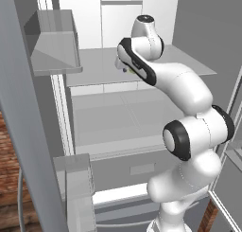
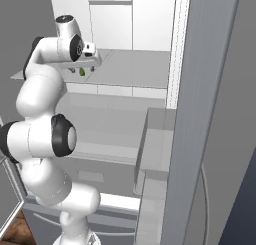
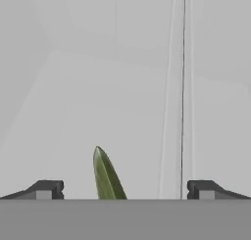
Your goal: There is a bowl on the dining counter. Grab a lemon wedge from the fridge and place it in the bowl. Then get the liquor bottle and glass cup from the cabinet and place them next to the bowl.
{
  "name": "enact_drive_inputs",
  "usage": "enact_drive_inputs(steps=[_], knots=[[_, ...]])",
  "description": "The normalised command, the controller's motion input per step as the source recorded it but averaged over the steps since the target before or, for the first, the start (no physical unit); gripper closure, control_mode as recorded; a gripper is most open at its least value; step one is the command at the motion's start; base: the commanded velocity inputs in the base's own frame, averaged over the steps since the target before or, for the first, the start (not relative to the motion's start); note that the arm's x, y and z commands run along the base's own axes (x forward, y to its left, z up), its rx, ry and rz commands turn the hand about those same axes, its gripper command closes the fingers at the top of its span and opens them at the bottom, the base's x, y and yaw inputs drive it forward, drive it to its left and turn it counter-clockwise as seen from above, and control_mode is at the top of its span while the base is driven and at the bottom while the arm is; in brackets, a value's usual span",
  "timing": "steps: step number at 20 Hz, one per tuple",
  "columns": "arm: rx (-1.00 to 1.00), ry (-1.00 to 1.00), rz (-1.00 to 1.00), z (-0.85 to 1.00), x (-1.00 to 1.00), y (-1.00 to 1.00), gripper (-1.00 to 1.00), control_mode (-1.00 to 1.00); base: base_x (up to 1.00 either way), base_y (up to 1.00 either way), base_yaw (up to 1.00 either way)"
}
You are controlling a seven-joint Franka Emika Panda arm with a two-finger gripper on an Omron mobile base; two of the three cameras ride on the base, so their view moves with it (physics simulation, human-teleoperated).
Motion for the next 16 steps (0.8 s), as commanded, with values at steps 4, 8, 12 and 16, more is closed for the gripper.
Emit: enact_drive_inputs(steps=[4,8,12,16], knots=[[-0.01,0.00,0.01,-0.16,-0.13,0.00,-1.00,-1.00,0.00,0.00,0.00],[0.00,0.00,0.01,-0.18,-0.04,0.00,-1.00,-1.00,0.00,0.00,0.00],[0.00,0.00,0.01,-0.23,0.00,0.00,-1.00,-1.00,0.00,0.00,0.00],[-0.01,0.00,0.00,-0.26,0.00,0.00,1.00,-1.00,0.00,0.00,0.00]])
